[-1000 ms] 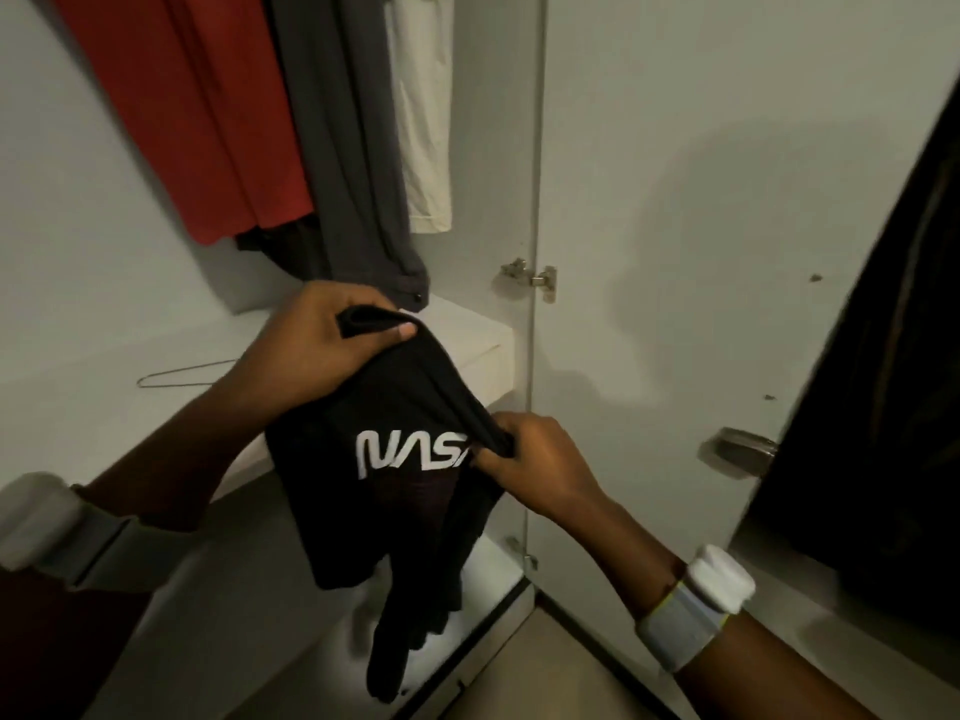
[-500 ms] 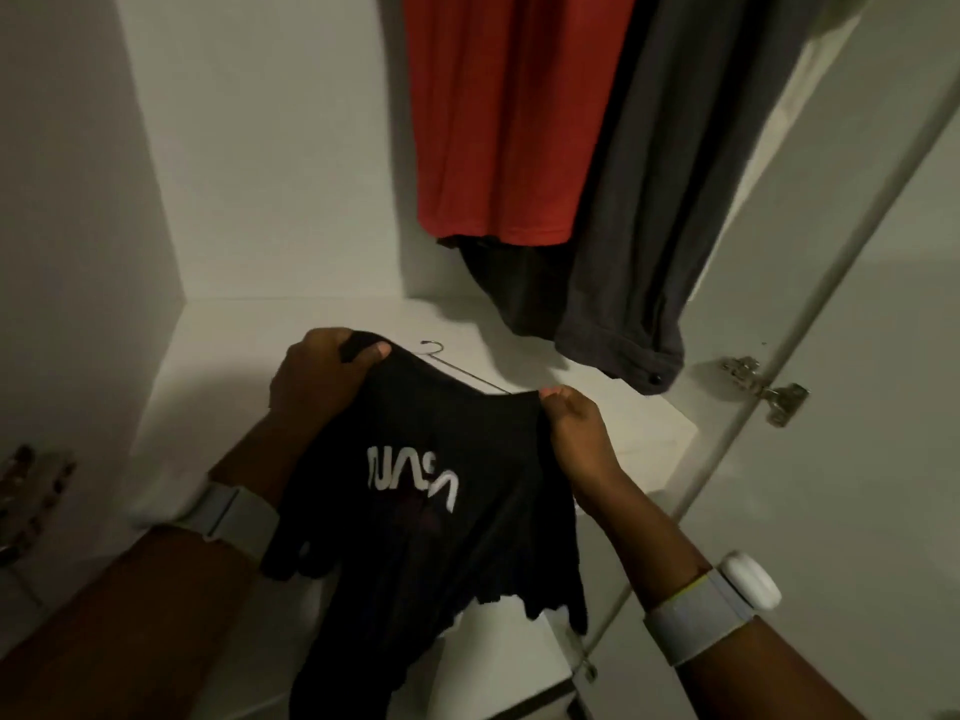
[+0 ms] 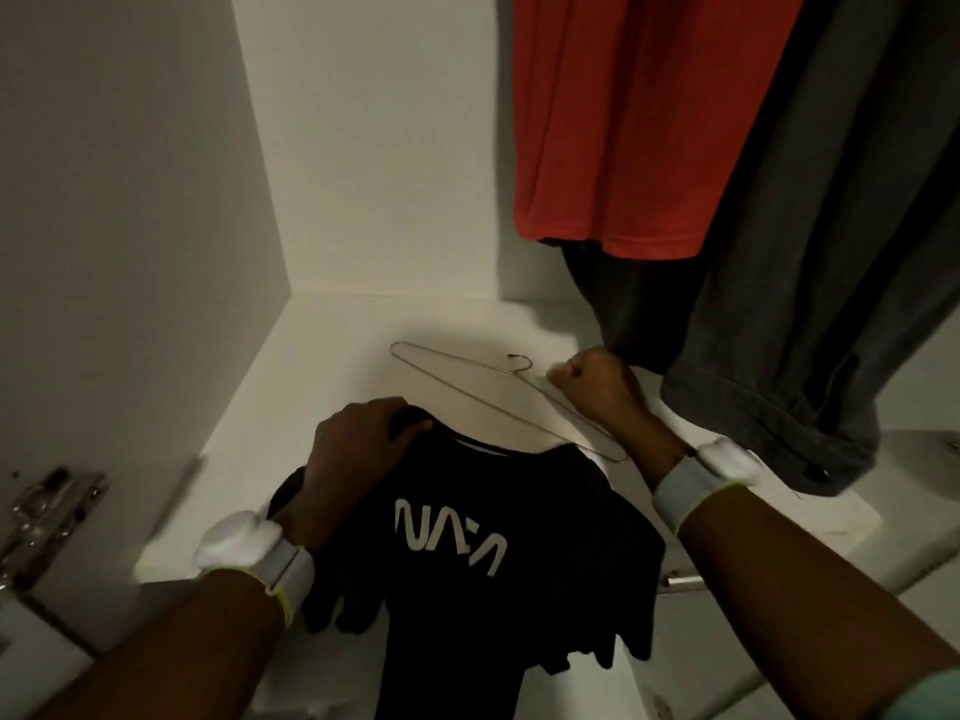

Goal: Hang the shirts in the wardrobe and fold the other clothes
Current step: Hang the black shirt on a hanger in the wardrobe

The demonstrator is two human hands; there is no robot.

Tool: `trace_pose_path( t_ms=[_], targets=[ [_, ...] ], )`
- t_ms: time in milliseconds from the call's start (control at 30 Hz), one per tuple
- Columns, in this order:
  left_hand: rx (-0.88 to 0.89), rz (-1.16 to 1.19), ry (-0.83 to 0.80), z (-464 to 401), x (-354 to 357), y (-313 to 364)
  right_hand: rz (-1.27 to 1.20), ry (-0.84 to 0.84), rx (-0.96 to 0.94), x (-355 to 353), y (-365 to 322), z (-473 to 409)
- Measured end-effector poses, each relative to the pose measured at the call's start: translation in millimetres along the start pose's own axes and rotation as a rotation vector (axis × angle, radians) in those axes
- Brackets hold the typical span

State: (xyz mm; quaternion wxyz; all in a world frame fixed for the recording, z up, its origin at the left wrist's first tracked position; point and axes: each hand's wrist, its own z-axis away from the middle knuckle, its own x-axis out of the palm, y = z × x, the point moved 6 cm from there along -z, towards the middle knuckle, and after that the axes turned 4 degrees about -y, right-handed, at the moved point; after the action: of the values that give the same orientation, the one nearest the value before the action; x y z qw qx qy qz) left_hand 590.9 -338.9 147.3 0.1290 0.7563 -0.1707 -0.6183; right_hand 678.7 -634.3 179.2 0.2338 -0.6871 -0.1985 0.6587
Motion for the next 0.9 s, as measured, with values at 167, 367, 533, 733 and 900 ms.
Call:
trace_pose_path(
  t_ms=[167,367,533,733,900],
  targets=[
    [-0.032,0.024,0.068,4,1,-1,0.066,-0.146,-0.046,37,-15,-46],
    [-0.078,0.069,0.094,2,2,-3,0.002,-0.176,-0.042,44,-29,-62],
    [-0.055,0.125,0.110,0,-1,-4,-0.445,-0.406,0.099,43,-29,-49],
    [-0.053,0.190,0.088,-3,0,-4,-0.641,-0.231,-0.038,-3,-44,-6],
    [-0.074,0.289,0.007,-4,-1,-10,-0.601,-0.102,-0.138,-42,-52,54]
  ],
)
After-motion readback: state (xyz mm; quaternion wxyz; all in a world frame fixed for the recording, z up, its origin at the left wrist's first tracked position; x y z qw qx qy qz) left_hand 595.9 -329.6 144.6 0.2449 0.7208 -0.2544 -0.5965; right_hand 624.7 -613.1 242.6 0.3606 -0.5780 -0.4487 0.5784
